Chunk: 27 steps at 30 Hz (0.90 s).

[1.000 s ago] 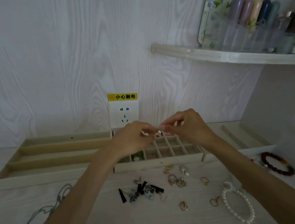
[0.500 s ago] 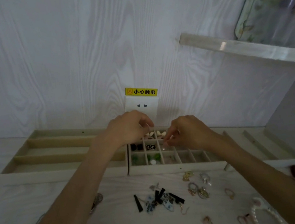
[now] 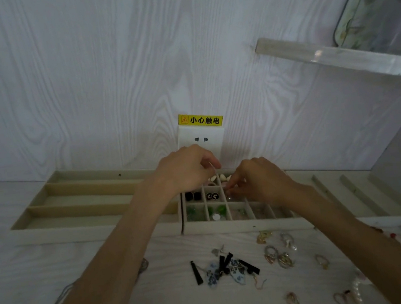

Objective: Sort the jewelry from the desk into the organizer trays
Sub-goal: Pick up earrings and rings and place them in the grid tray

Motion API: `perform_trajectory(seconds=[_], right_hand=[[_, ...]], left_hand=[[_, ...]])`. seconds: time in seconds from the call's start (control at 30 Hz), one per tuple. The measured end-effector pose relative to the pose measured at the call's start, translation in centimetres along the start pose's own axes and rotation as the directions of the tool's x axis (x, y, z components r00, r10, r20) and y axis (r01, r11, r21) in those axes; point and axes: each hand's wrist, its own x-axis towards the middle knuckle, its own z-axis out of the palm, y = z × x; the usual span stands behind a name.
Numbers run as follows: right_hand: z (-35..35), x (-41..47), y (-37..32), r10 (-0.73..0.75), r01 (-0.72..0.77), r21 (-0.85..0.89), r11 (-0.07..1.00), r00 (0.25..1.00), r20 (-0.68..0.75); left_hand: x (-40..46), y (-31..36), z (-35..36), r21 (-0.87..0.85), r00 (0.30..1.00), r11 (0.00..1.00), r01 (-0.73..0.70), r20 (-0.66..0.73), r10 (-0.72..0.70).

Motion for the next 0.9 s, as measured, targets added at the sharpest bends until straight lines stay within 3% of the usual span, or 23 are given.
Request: perform_trajectory(seconds=[0.17, 0.37, 0.67, 0.9], right_hand=[[-1.3, -0.7, 0.4, 0.034, -0.036, 0.062, 0.997, 0.999, 0.022], [-4.4, -5.0, 2.5, 0.077, -0.066, 0.235, 0.970, 0.996, -0.040], [-1.9, -12.3, 3.6, 0.101, -0.111, 0.175, 0.978, 0.993, 0.062], [0.8, -13.6, 2.6, 0.255, -0.252, 0.189, 0.949, 0.967, 0.005]], left_hand=[[-0.2, 0.2, -0.3, 0.010, 1.000, 1.000, -0.026, 0.005, 0.026], [-1.9, 2.3, -1.1, 0.002, 0.983, 0.985, -0.174, 0.066, 0.173], [-6.6, 5.9, 3.2, 0.108, 0.968, 0.970, -0.218, 0.152, 0.201], [-7.5, 8.5, 7.2, 0.147, 0.988, 0.978, -0.145, -0.027, 0.151]])
